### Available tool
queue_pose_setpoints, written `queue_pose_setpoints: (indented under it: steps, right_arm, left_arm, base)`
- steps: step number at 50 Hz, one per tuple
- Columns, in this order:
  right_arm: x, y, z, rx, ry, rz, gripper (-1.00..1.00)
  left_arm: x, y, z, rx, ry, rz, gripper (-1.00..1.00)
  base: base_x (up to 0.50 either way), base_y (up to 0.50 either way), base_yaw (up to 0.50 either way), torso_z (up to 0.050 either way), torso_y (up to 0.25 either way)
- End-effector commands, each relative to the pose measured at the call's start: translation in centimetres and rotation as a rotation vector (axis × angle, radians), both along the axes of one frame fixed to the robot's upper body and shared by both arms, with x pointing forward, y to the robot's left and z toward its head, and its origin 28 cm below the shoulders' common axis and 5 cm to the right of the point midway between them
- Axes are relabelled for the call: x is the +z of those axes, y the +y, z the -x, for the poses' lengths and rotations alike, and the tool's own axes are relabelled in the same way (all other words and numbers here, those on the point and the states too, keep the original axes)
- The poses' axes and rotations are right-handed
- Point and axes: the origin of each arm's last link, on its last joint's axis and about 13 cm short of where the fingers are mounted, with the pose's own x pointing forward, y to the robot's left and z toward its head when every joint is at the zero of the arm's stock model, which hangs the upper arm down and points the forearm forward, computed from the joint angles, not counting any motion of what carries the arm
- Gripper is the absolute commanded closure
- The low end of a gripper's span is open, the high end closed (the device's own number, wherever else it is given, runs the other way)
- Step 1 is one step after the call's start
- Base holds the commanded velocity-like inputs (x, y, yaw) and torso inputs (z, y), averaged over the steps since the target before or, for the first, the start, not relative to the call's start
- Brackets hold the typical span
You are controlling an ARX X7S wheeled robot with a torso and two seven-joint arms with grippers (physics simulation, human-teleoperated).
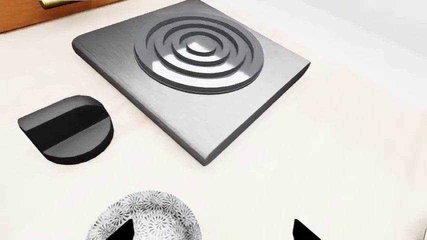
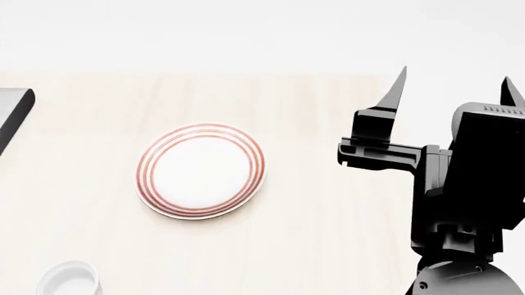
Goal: Pick the akita bowl next to the ramekin and place it on the plate.
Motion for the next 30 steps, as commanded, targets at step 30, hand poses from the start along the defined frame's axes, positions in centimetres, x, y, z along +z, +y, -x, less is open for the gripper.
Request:
queue_pose_setpoints:
  steps: [30]
  right_arm:
    - [0.0, -0.02, 0.0, 0.0, -0.001, 0.0, -1.0]
  left_arm:
    - [-0.1, -0.02, 0.17, -0.036, 0.026, -0.022, -1.0]
  base:
    - [0.0, 0.0, 0.0, 0.0, -0.027]
